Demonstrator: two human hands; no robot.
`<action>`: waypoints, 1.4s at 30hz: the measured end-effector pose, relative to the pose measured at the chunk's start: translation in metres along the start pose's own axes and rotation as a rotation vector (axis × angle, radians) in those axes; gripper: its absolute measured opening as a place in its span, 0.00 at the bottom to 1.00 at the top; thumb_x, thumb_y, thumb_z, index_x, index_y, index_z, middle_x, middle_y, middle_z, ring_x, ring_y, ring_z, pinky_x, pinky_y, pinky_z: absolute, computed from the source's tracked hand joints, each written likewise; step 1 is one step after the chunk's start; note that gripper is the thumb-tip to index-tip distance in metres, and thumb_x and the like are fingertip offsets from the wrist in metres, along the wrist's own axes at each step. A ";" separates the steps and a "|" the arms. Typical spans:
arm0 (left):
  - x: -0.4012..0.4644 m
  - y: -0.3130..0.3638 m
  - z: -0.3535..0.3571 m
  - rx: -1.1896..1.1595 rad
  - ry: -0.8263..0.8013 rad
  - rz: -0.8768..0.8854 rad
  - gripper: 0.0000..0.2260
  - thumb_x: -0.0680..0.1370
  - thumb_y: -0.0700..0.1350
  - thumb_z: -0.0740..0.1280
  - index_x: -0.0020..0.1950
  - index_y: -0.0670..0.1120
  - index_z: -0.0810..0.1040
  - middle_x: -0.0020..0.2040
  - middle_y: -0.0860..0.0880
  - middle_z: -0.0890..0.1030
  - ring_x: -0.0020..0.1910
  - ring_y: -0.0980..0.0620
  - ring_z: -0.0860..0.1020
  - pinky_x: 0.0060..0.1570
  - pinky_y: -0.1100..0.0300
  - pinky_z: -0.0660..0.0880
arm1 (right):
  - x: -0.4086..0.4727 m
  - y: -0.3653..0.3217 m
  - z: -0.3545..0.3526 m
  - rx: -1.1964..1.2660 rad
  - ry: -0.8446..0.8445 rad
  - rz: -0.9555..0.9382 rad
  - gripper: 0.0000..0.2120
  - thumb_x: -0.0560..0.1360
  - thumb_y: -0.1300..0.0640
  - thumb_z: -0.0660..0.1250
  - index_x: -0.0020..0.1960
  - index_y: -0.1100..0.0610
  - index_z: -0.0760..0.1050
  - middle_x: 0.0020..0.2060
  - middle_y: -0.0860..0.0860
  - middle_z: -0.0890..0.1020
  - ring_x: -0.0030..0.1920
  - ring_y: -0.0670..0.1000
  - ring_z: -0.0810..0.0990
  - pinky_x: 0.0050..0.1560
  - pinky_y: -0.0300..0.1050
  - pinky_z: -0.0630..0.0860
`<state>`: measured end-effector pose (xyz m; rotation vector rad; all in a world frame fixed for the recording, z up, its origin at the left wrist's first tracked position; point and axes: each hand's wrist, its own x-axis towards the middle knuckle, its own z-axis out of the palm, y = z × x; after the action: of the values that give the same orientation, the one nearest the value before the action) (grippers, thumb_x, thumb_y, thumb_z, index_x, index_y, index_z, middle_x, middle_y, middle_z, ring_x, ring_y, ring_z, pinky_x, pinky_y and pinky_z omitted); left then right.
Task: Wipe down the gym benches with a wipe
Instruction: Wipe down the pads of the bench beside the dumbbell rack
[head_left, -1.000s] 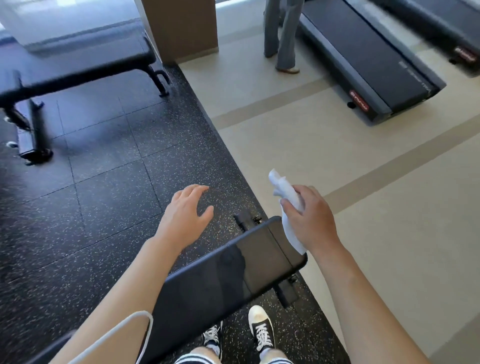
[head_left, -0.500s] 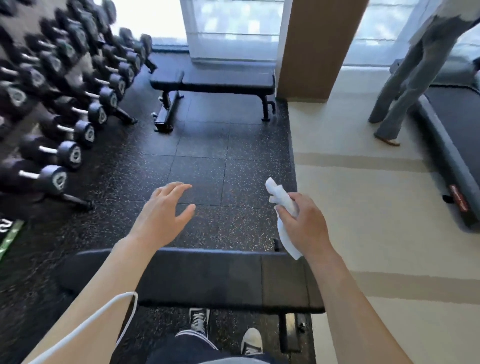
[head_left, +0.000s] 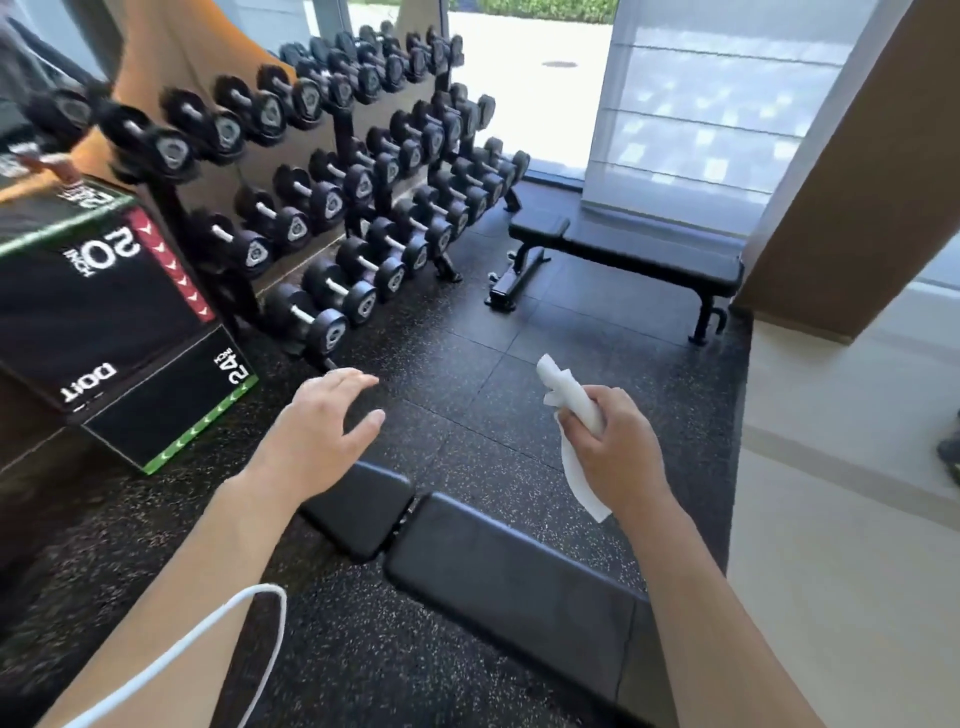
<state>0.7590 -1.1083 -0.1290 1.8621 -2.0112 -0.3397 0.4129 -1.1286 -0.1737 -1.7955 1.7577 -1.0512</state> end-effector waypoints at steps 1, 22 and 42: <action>-0.007 -0.014 -0.008 -0.007 0.007 -0.017 0.21 0.83 0.52 0.67 0.76 0.49 0.74 0.75 0.50 0.74 0.76 0.47 0.67 0.78 0.48 0.63 | 0.000 -0.015 0.013 -0.012 -0.006 -0.020 0.10 0.81 0.48 0.70 0.61 0.47 0.79 0.50 0.44 0.79 0.46 0.47 0.78 0.47 0.48 0.73; -0.124 -0.303 -0.155 -0.032 0.155 -0.195 0.25 0.80 0.59 0.68 0.76 0.53 0.73 0.76 0.53 0.72 0.76 0.51 0.67 0.74 0.45 0.70 | -0.053 -0.295 0.289 -0.076 -0.179 -0.245 0.10 0.81 0.43 0.67 0.60 0.46 0.78 0.50 0.39 0.77 0.43 0.44 0.76 0.41 0.37 0.67; -0.128 -0.417 -0.207 0.037 0.298 -0.424 0.26 0.80 0.58 0.68 0.77 0.51 0.73 0.77 0.51 0.71 0.78 0.49 0.65 0.75 0.40 0.68 | 0.007 -0.382 0.416 -0.037 -0.295 -0.376 0.11 0.81 0.44 0.67 0.60 0.47 0.78 0.51 0.40 0.78 0.44 0.47 0.77 0.44 0.47 0.69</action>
<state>1.2307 -1.0043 -0.1334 2.2077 -1.4340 -0.1245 0.9754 -1.1774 -0.1496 -2.2308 1.3052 -0.8326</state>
